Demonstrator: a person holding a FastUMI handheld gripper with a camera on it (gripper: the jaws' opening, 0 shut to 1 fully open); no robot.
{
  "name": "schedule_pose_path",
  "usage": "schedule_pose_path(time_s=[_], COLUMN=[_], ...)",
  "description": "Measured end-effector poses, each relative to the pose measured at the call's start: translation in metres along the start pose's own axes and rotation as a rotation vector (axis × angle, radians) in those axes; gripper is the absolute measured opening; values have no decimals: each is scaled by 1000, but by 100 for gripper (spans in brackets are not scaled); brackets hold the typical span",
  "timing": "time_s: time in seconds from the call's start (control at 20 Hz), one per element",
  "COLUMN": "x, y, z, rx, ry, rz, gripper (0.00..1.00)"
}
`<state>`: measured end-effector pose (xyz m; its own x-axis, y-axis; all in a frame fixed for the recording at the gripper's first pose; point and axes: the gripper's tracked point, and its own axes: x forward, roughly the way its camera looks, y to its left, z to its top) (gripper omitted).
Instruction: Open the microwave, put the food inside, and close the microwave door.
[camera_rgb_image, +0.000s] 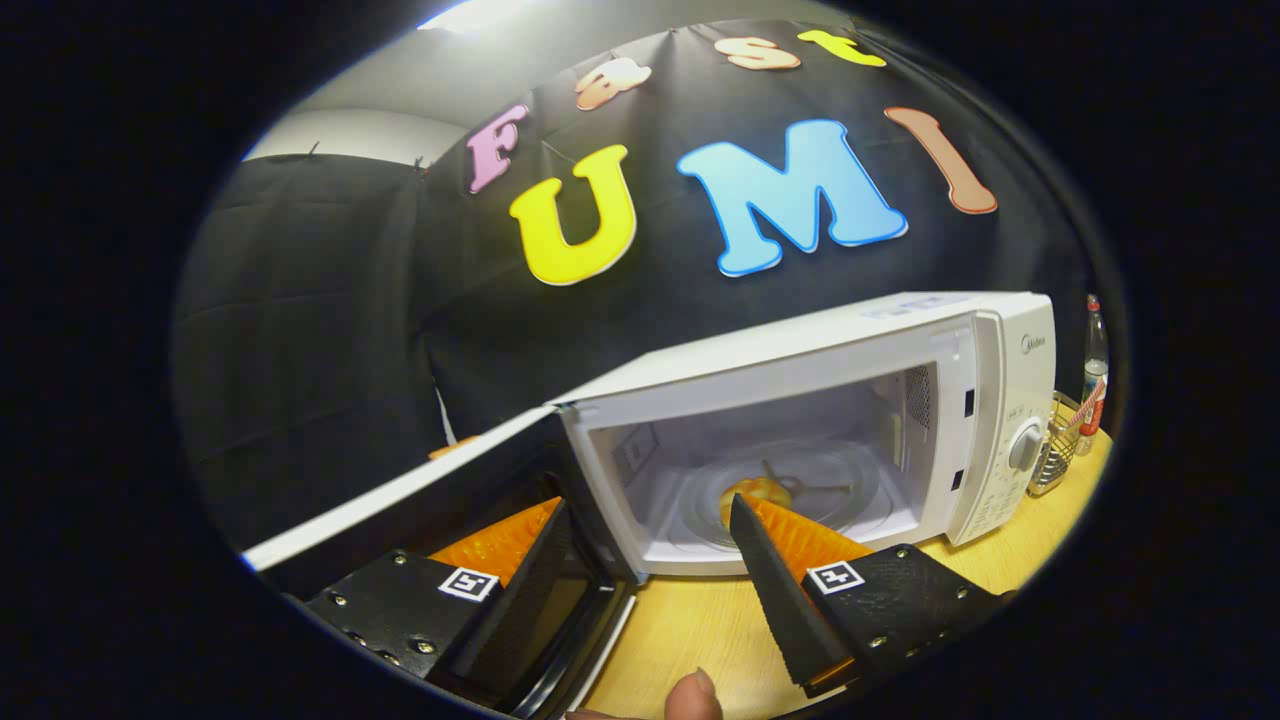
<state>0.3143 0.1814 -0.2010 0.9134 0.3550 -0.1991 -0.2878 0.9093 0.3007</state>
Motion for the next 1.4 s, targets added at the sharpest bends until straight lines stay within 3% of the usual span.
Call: schedule_pose_path(time_s=[0.45,0.7,0.85,1.0,1.15,1.4], x=[-105,-172,-203,-203,-194,-170], y=[83,169,216,244,263,259], z=[43,39,21,-6,-56,-90], rx=[-56,-59,-145,-249,-219,-245], ry=[-43,-46,-37,-61,38,88], rz=[156,361,462,489,529,494], gripper=[96,96,96,96,97,97])
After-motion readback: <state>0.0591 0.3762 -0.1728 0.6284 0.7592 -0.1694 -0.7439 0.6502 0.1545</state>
